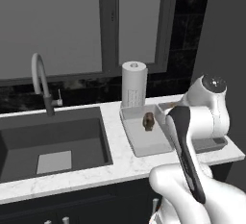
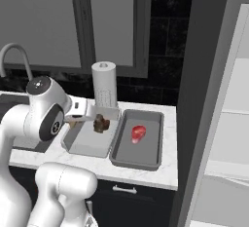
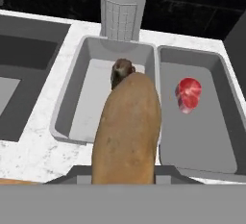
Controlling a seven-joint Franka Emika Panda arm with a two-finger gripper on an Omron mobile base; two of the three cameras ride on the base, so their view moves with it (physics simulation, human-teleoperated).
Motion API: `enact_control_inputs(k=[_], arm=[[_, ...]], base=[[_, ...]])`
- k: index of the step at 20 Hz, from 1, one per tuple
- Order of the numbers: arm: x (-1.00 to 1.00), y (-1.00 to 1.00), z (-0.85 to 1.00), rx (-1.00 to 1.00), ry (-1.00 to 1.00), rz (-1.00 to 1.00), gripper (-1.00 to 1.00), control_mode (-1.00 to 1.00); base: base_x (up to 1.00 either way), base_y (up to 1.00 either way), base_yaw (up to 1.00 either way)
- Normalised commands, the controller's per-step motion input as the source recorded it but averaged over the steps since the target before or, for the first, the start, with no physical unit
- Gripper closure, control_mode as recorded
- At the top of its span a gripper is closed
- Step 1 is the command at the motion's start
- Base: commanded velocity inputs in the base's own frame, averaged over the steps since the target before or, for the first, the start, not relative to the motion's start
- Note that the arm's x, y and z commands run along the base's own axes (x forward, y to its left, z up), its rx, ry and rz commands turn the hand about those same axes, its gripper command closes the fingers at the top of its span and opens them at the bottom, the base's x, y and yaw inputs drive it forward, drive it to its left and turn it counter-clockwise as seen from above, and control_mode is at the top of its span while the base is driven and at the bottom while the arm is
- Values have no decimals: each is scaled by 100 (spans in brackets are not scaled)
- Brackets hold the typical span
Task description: Place one sweet potato and one steak in each tupperware on the nearby counter, to pack two identical lunches.
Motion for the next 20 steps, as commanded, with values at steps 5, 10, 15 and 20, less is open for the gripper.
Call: enact_control_inputs(k=[5, 10, 15, 20], arm=[[53, 58, -62, 0, 7, 0, 100, -100], [73, 5, -47, 0, 2, 0, 100, -100], [75, 1, -55, 0, 4, 0, 100, -100], [61, 8, -45, 0, 9, 0, 100, -100]], base=[[0, 0, 0], [0, 0, 0], [0, 0, 0], [0, 0, 0]])
